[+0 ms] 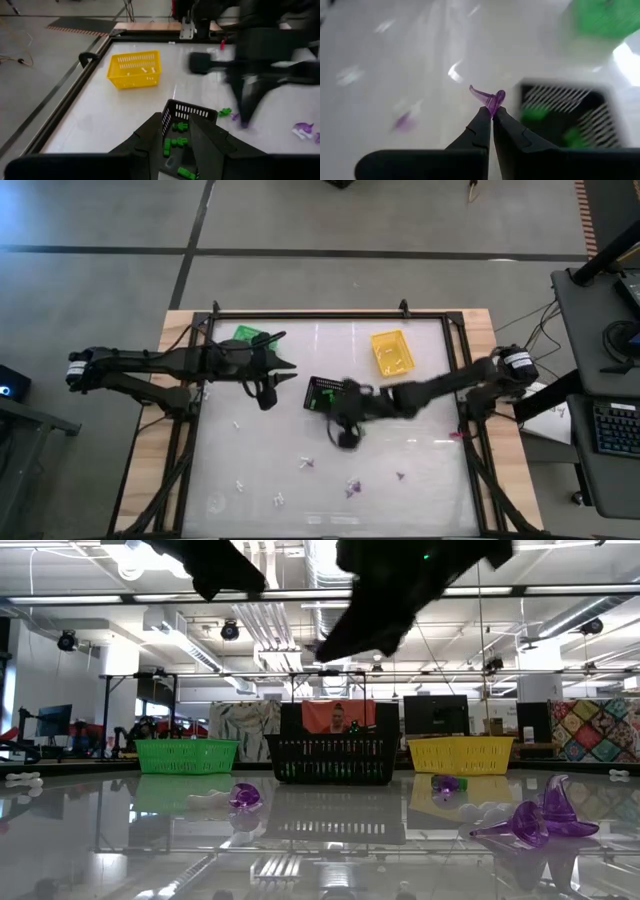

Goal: Sort Halloween decoration
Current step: Put the purple witch hat toy into the green bin

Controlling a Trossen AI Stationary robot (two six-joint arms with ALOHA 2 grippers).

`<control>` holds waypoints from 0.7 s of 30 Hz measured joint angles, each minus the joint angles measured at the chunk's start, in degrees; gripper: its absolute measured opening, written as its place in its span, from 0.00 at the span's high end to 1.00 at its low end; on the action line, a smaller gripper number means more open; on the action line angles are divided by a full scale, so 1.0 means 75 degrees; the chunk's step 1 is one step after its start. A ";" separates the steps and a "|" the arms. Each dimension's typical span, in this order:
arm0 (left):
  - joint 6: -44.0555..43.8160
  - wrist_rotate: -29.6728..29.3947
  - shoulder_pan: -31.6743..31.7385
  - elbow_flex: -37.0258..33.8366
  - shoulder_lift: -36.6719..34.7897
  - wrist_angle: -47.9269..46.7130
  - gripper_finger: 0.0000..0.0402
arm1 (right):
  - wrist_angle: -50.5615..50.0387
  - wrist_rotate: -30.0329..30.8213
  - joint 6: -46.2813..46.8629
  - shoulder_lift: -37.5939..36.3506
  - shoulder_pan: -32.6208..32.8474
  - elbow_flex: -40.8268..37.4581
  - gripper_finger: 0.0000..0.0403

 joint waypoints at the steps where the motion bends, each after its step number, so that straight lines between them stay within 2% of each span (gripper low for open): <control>1: -0.0031 0.0000 -0.0012 0.0000 -0.0081 -0.0026 0.80 | 0.0305 0.0000 -0.0268 0.0027 -0.0255 0.0000 0.98; 6: -0.0117 -0.0035 -0.0054 0.0000 -0.0682 -0.0348 0.80 | 0.1904 0.0018 -0.1195 0.0269 -0.1281 0.0004 0.98; 10: -0.0143 -0.0528 -0.0054 0.0000 -0.1321 -0.0663 0.80 | 0.2992 -0.0059 -0.1442 0.0543 -0.1759 0.0012 0.98; 15: -0.0146 -0.0807 -0.0054 -0.0114 -0.2036 -0.0717 0.80 | 0.3014 -0.0555 -0.1338 0.1029 -0.2248 0.0692 0.98; 21: -0.0146 -0.0822 -0.0054 -0.0491 -0.2756 -0.0452 0.80 | 0.2877 -0.0653 -0.1629 0.1893 -0.2536 0.1787 0.98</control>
